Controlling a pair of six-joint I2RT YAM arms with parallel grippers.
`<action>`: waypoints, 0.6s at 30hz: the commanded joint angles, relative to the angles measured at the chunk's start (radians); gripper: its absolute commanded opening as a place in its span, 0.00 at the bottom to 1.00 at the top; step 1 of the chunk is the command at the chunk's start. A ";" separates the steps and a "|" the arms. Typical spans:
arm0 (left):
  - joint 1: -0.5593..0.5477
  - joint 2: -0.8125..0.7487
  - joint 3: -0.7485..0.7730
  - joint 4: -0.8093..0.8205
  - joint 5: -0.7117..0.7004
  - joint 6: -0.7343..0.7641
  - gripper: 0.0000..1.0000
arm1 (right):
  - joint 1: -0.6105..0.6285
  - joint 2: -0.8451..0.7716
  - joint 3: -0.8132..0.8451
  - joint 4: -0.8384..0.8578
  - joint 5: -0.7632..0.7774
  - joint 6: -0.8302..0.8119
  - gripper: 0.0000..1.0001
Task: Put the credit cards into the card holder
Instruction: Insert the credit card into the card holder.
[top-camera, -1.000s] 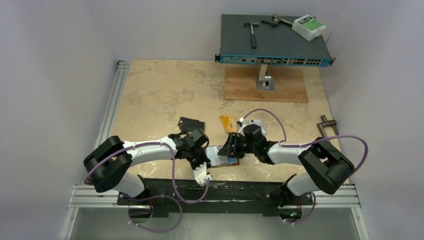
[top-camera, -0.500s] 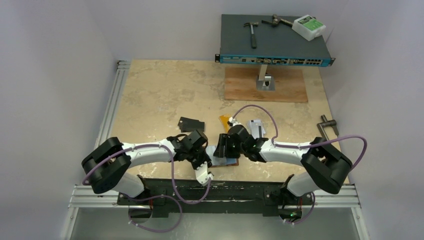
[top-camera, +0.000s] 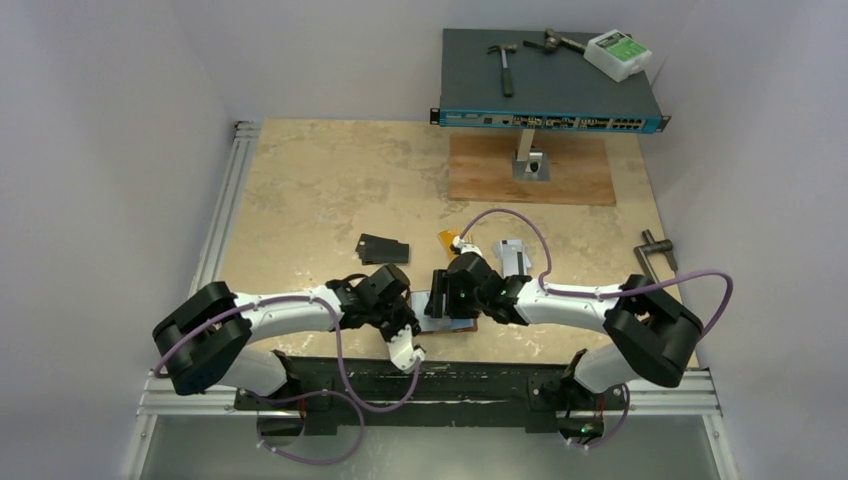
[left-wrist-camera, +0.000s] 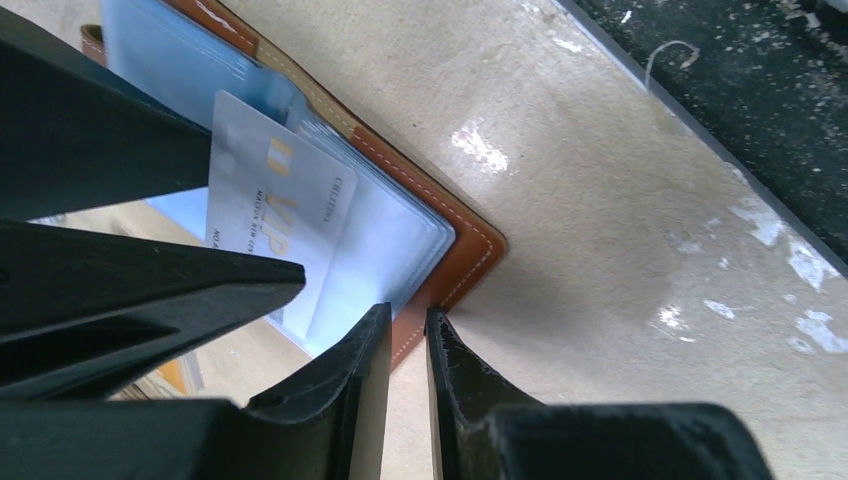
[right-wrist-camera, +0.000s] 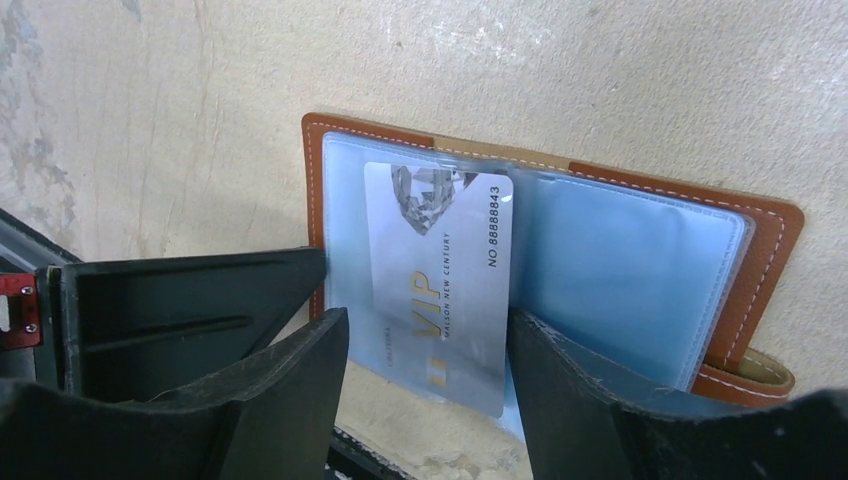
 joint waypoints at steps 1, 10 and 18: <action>-0.004 -0.038 -0.008 -0.034 -0.023 -0.048 0.18 | 0.009 -0.010 0.004 -0.179 0.056 -0.003 0.61; 0.001 -0.040 -0.012 -0.007 -0.026 -0.051 0.18 | 0.010 -0.041 0.022 -0.171 0.043 -0.008 0.59; 0.000 0.007 -0.019 0.061 0.030 -0.018 0.17 | 0.020 -0.034 0.047 -0.172 0.037 -0.010 0.58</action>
